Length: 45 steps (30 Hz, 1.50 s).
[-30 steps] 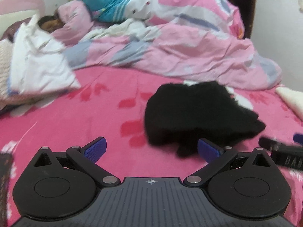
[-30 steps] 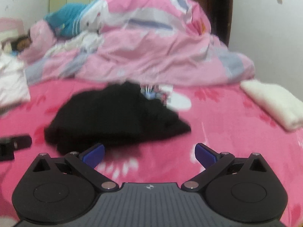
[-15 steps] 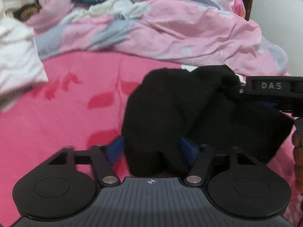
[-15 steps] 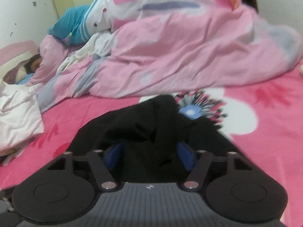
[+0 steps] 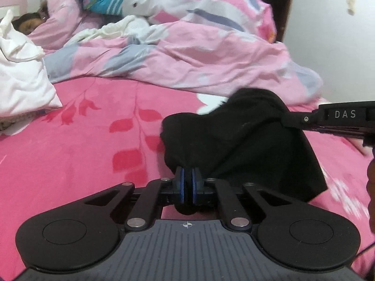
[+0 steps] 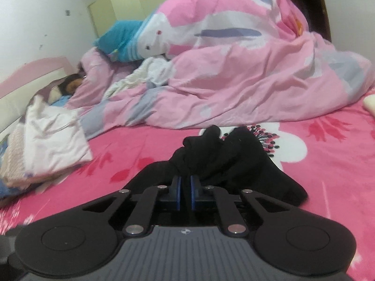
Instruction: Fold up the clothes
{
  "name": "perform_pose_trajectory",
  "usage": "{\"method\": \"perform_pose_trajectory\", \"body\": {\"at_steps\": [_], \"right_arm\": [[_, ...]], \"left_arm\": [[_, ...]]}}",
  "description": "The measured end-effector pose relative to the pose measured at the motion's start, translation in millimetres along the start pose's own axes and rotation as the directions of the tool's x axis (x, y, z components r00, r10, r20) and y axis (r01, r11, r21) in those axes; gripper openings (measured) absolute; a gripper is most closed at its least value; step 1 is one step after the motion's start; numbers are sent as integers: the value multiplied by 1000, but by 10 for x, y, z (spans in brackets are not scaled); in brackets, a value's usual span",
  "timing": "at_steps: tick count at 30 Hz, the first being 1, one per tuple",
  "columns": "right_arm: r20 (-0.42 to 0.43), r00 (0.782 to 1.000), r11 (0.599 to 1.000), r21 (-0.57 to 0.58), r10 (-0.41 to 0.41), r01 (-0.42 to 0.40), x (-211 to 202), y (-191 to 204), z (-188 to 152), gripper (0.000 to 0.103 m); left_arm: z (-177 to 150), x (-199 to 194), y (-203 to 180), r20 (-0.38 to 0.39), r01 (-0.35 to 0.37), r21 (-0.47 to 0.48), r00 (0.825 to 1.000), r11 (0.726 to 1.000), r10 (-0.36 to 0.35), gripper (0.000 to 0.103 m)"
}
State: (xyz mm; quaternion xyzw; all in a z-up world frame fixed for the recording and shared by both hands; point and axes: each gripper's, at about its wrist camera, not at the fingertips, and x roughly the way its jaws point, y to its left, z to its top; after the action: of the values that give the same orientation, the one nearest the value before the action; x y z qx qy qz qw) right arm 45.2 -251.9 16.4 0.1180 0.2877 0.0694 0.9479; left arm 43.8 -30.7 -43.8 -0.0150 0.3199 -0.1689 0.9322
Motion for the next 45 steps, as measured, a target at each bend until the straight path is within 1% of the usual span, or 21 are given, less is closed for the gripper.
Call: {"method": "perform_pose_trajectory", "body": {"at_steps": [2, 5, 7, 10, 13, 14, 16, 17, 18, 20, 23, 25, 26, 27, 29, 32, 36, 39, 41, 43, 45], "right_arm": [[-17, 1000, 1000, -24, 15, -15, -207, 75, -160, 8], [-61, 998, 998, -48, 31, -34, -442, 142, -481, 8], [-101, 994, 998, -54, 32, -38, -547, 146, -694, 9], [-146, 989, 999, -26, 20, -24, -683, 79, -848, 12], [-143, 990, 1000, 19, 13, -10, -852, -24, -820, 15], [-126, 992, 999, 31, 12, -8, -905, -55, -780, 20], [-74, 997, 998, 60, 20, -16, -978, -102, -631, 39], [-47, 999, 997, 70, 26, -23, -986, -111, -559, 51], [-21, 999, 997, 68, 34, -33, -953, -97, -466, 56], [3, 999, 999, 31, 42, -42, -810, -22, -323, 60], [-18, 999, 998, -30, 50, -50, -406, 107, -159, 62], [-55, 998, 999, -35, 31, -33, -63, 98, -82, 61], [-76, 997, 999, -34, 19, -22, 90, 84, -54, 57], [-99, 995, 1000, -20, 18, -20, 196, 52, -45, 38], [-145, 989, 1000, 17, 25, -23, 373, -25, -39, 7], [-53, 995, 992, 103, 83, -78, 106, -177, -26, 6], [80, 988, 965, 221, 129, -144, -576, -526, -141, 5], [109, 984, 932, 320, 142, -170, -990, -833, -382, 5], [69, 994, 932, 347, 82, -101, -1122, -964, -575, 5], [19, 1000, 931, 364, 13, -19, -1234, -1085, -771, 5], [-40, 999, 918, 395, -28, 42, -1237, -1176, -945, 5]], "left_arm": [[-144, -182, 25, -18, 19, 16, 1000, 1000, -19, 4], [-378, -386, 108, -64, 42, -2, 997, 999, -42, 4], [-516, -478, 149, -89, 40, -6, 995, 999, -40, 4], [-642, -596, 202, -104, 37, 0, 994, 999, -37, 4], [-677, -701, 275, -105, 44, -5, 993, 999, -45, 4], [-681, -728, 309, -105, 50, -14, 993, 999, -51, 4], [-680, -773, 381, -95, 59, -46, 993, 997, -63, 5], [-668, -785, 410, -87, 62, -60, 994, 996, -67, 7], [-661, -791, 427, -82, 63, -72, 994, 995, -69, 8], [-643, -778, 448, -79, 66, -93, 994, 994, -73, 11], [-582, -681, 425, -90, 78, -102, 992, 992, -87, 23], [-533, -598, 382, -94, 92, -92, 990, 991, -101, 31], [-506, -551, 355, -96, 97, -88, 990, 991, -105, 43], [-479, -500, 330, -93, 104, -83, 989, 991, -111, 55], [-428, -395, 279, -85, 112, -68, 989, 991, -118, 65], [-360, -239, 230, -93, 109, -46, 989, 993, -113, 68], [-309, -88, 240, -114, 125, -54, 985, 991, -130, 69], [-290, -35, 247, -126, 159, -74, 978, 985, -167, 72], [-285, -24, 234, -132, 193, -86, 970, 978, -203, 74], [-292, -22, 159, -140, 227, -66, 962, 972, -234, 74], [-314, -40, 49, -147, 255, -30, 955, 967, -257, 69]]}}
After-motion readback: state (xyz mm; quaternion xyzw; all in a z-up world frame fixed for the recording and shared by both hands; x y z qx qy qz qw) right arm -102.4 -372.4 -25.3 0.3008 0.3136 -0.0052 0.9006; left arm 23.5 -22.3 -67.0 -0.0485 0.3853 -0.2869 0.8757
